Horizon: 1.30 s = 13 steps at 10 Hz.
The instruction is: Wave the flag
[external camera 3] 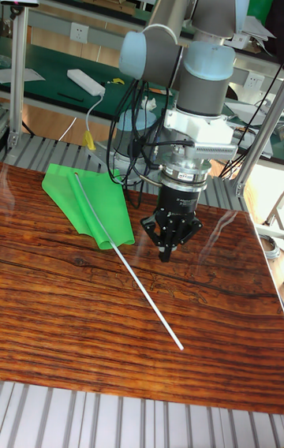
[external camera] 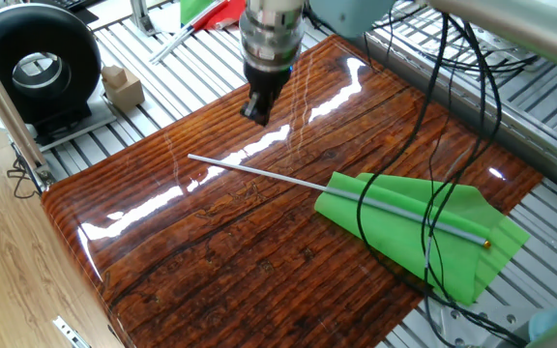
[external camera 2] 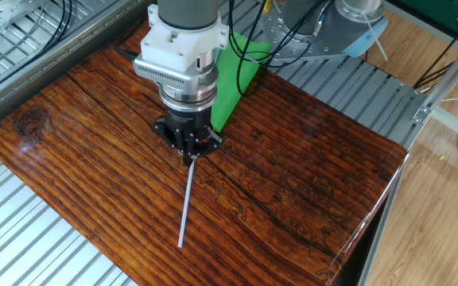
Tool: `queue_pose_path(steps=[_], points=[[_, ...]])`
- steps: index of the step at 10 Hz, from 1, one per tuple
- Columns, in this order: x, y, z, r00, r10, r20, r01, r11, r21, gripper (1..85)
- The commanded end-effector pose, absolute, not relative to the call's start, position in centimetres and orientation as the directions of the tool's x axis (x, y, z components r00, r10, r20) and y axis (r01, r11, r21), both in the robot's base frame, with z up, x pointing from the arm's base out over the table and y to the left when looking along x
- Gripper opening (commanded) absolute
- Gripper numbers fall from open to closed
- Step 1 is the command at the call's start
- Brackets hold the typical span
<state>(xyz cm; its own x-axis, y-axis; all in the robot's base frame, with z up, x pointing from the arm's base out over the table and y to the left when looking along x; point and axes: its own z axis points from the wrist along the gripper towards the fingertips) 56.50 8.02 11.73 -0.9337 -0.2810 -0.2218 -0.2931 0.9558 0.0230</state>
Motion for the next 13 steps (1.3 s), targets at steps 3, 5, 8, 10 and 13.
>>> queue_pose_path(steps=[3,5,8,10,13], points=[[54.1,6.0,11.4,-0.923,-0.367,-0.111,-0.366,0.930,-0.030,1.0],[53.2,6.1,10.4,-0.930,-0.363,-0.060,-0.363,0.932,0.003,2.7],[53.5,6.2,8.7,-0.922,-0.380,-0.073,-0.383,0.923,0.041,15.3],[53.7,6.0,8.1,-0.917,-0.389,-0.083,-0.393,0.919,0.033,17.7],[55.2,7.0,7.6,-0.912,-0.389,-0.129,-0.398,0.916,0.049,24.7]])
